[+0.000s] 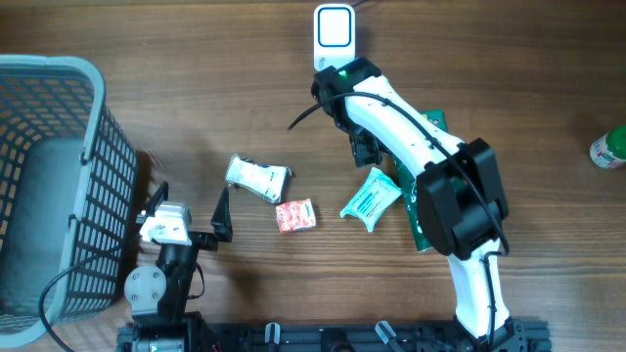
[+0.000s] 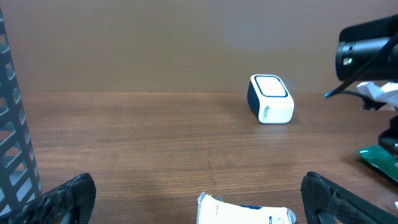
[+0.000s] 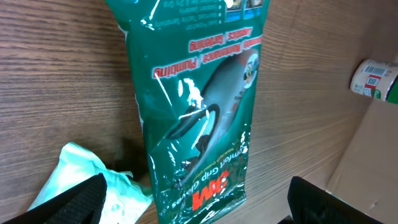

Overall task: Scan the item barcode
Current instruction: 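Reach the right gripper to the green glove pack and grasp it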

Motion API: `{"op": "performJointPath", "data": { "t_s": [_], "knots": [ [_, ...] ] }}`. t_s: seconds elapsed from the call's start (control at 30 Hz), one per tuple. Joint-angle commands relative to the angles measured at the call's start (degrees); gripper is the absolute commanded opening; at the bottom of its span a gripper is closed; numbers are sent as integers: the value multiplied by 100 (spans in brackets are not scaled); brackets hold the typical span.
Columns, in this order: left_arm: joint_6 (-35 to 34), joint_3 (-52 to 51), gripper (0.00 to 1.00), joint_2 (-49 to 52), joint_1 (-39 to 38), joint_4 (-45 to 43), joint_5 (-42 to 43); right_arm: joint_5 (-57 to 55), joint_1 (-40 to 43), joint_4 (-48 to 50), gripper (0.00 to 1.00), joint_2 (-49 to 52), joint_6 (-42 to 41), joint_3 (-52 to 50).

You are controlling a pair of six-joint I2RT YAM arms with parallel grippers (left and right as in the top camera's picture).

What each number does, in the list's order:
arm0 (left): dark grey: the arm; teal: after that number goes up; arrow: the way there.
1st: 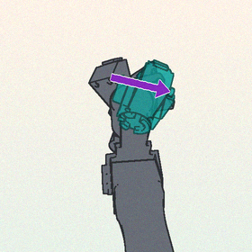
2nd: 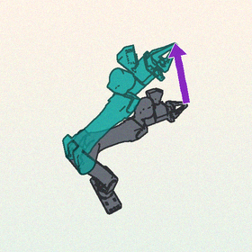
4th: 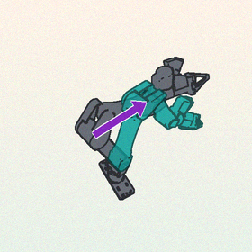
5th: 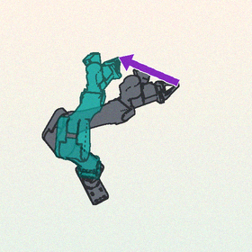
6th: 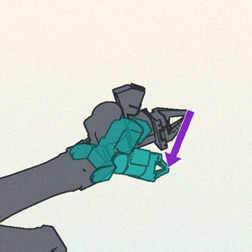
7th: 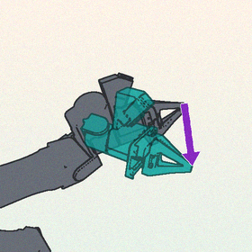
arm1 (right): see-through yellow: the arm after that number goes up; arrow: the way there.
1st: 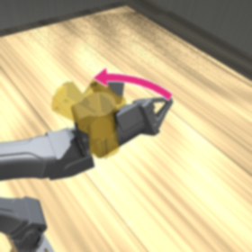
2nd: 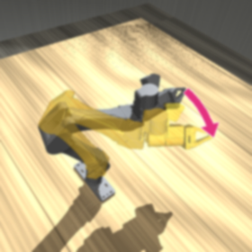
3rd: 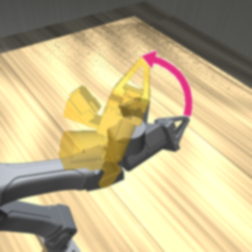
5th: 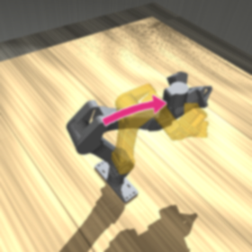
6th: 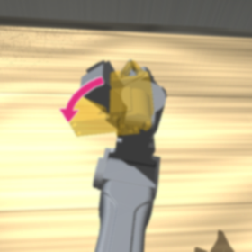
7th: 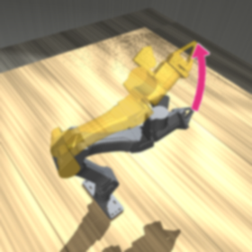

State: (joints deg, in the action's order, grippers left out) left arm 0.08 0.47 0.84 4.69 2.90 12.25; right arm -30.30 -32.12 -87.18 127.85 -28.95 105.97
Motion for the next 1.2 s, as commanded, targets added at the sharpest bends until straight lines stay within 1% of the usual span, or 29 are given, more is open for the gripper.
{"op": "performJointPath", "data": {
  "t_s": [0.0,0.2,0.3,0.37,0.43,0.47,0.5,0.57,0.6,0.63,0.67,0.7,0.83,0.87,0.93,0.97,1.03,1.1,1.17],
  "knots": [
    [-57,-13,100,-4,46,37,-13,-70,-17,-39,94,299,-120,-37],
    [-57,-13,100,-4,46,37,-13,-44,-17,186,94,708,-133,-114],
    [-57,-13,100,-4,46,37,-13,-236,37,341,94,859,-254,-262],
    [-57,-13,100,-4,46,37,-13,-299,216,649,94,879,-282,-619],
    [-57,-13,100,-4,46,37,-13,-476,457,675,94,879,-575,-896],
    [-57,-13,100,-4,46,37,-13,-455,688,667,93,879,-643,-1032],
    [-57,-13,100,-4,46,37,-13,-402,855,645,89,879,-730,-1095],
    [-57,-13,100,-4,46,37,-13,42,1314,658,69,879,-702,-1233],
    [-57,-13,100,-4,46,37,-13,354,1532,660,49,879,-695,-1298],
    [-57,-13,100,-4,46,37,-13,658,1694,669,21,879,-553,-1338],
    [-57,-13,100,-4,46,37,-13,793,1762,667,8,879,-546,-1344],
    [-57,-13,100,-4,46,37,-13,1082,1840,684,4,876,-374,-1342],
    [-57,-13,100,-4,46,37,-13,2293,1851,555,5,791,417,-1021],
    [-57,-13,100,-4,46,37,-13,3014,1843,551,5,573,796,-835],
    [-57,-13,100,-4,46,37,-13,4033,1843,546,5,63,1217,-476],
    [-57,-13,100,-4,46,37,-13,4297,1843,546,5,-396,1248,-149],
    [-57,-13,100,-4,46,37,-13,4470,1843,656,5,-935,1322,44],
    [-57,-13,100,-4,46,37,-13,5230,1845,739,5,-1523,1672,44],
    [-57,-13,100,-4,46,37,-13,6227,1843,723,5,-1847,2103,44]
  ]
}}
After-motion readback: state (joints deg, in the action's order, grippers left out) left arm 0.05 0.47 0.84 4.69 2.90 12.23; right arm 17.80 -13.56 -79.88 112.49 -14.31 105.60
